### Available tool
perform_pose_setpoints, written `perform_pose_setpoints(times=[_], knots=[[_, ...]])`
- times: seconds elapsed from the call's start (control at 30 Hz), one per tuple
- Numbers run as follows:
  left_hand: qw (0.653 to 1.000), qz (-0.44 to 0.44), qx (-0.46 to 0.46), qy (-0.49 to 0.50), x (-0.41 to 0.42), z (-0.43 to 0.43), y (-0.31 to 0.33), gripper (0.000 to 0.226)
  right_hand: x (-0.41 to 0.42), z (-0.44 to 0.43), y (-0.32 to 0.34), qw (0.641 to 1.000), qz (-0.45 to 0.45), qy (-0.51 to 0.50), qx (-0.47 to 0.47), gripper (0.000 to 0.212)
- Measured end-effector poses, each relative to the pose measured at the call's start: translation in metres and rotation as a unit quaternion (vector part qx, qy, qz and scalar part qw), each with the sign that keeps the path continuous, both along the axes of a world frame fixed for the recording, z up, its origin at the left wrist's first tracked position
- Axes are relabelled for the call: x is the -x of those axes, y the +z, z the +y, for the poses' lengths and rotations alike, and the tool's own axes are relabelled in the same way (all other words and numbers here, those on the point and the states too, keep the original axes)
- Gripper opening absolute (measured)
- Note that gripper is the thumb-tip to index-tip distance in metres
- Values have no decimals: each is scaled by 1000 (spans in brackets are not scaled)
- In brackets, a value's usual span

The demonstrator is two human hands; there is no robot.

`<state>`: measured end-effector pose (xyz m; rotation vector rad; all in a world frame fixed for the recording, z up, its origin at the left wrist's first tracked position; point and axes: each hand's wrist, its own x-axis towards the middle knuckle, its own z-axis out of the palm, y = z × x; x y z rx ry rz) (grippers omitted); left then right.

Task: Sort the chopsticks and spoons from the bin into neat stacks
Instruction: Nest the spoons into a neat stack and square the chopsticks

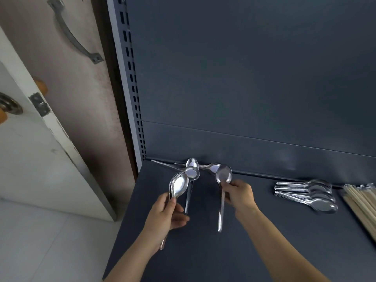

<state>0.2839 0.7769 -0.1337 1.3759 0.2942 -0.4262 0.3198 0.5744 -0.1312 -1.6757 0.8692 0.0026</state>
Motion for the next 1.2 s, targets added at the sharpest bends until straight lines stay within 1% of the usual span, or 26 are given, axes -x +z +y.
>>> perform_pose_setpoints(times=[0.1,0.17,0.2,0.27,0.33,0.37,0.43,0.5,0.53,0.57,0.63,0.7,0.77,0.87,0.9,1.0,1.1,1.13,1.2], knots=[[999,12,51,4,3,-13,1,18,16,26,16,993,-51,37,-99,8],[998,10,60,-4,5,-20,2,20,25,46,22,990,-63,66,-111,6],[998,5,59,-11,7,-22,4,22,29,53,21,991,-67,77,-91,9],[998,-6,51,-22,10,-23,6,23,34,63,18,992,-68,105,-5,17],[999,-9,36,-26,14,-22,8,23,39,71,17,986,-69,133,71,20],[999,-11,25,-29,15,-21,8,24,41,74,17,981,-68,151,99,21],[999,-29,-28,-32,17,-17,6,24,43,80,18,968,-64,197,145,23],[996,-50,-73,-29,16,-11,3,23,41,83,20,958,-67,231,157,27],[995,-54,-76,-24,15,-7,2,22,38,82,21,955,-77,239,160,29],[996,-55,-71,-17,13,-3,2,21,34,80,23,953,-91,237,165,28],[997,-51,-64,-2,10,8,2,19,20,74,27,955,-112,213,174,18],[997,-40,-57,12,8,18,0,18,3,67,29,958,-98,197,184,17],[998,-31,-49,28,9,26,-3,18,-15,63,28,956,-63,204,199,27],[998,-28,-41,43,10,35,-4,19,-39,58,20,957,3,215,195,55],[998,-28,-37,48,10,38,-5,19,-46,57,15,956,23,216,195,59],[998,-28,-28,55,11,46,-6,19,-58,57,5,952,65,218,204,53],[997,-34,-33,58,11,52,-5,19,-62,58,4,951,72,222,203,51],[997,-36,-35,60,11,53,-4,19,-63,58,4,950,75,225,201,46],[996,-42,-39,62,11,55,-2,19,-63,58,3,947,75,234,209,19]])
